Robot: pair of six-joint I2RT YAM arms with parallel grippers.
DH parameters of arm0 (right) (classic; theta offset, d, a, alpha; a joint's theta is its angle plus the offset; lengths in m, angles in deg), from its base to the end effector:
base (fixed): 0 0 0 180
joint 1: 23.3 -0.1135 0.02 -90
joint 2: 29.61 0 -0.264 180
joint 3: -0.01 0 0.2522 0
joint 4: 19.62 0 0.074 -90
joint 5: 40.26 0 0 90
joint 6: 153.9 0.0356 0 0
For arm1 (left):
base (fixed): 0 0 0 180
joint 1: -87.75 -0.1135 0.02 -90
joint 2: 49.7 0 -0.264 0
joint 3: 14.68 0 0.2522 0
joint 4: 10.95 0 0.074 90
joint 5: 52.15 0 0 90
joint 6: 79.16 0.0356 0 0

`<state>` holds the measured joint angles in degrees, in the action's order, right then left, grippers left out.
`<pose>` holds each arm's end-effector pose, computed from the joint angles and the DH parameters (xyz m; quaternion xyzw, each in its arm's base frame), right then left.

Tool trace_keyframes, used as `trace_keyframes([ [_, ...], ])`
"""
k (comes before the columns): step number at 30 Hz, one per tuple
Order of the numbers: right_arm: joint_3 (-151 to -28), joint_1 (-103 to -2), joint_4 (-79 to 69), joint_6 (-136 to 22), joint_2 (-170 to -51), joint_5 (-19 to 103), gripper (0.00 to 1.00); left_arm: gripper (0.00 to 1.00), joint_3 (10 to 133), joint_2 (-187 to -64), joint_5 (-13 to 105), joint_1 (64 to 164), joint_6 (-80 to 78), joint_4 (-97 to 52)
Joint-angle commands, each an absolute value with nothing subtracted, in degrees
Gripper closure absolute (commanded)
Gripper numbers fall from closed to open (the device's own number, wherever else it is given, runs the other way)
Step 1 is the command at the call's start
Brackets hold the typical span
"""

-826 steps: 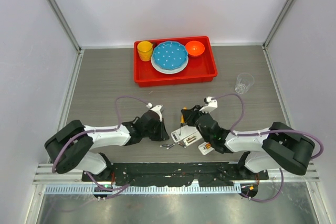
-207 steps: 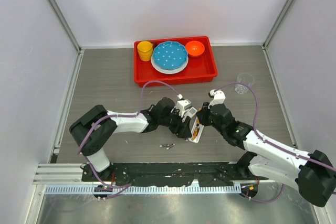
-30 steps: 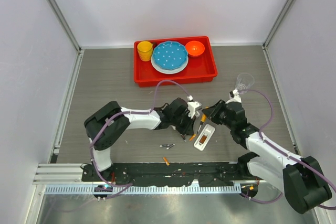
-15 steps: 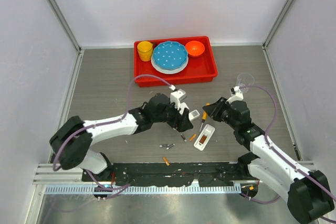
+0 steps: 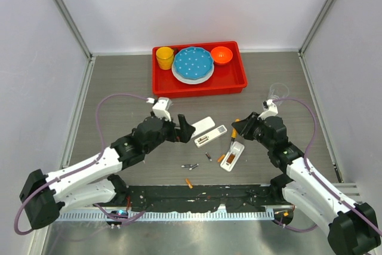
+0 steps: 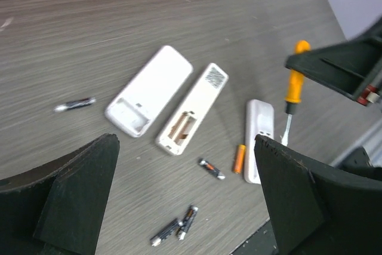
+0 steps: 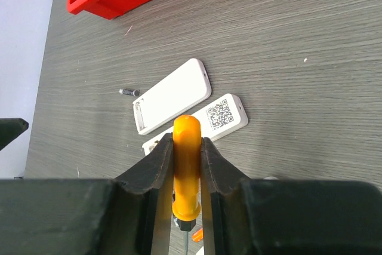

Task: Unload the batteries from the remote control

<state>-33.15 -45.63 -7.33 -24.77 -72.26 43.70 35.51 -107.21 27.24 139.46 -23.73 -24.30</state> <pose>0.1615 0.0704 0.2102 0.0916 0.8223 0.3237 0.4591 0.1479 -0.1767 0.2656 0.0700 0.8177 -0.3318 0.4652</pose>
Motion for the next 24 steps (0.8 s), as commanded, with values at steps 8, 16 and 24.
trace_keyframes([
  [8, -34.67, -45.63, -7.09, -28.04, -71.97, 44.90, 0.99, 0.00, 26.68, -94.79, 12.54, 137.94, -32.22, -29.63],
  [16, -34.93, -45.71, -7.00, -28.48, -73.46, 45.70, 0.99, 0.00, 29.66, -104.60, 15.43, 134.69, -35.21, -34.02],
  [24, -35.11, -45.71, -8.13, -27.69, -75.13, 47.80, 0.98, 0.00, 35.03, -113.68, 19.84, 130.29, -36.27, -38.85],
])
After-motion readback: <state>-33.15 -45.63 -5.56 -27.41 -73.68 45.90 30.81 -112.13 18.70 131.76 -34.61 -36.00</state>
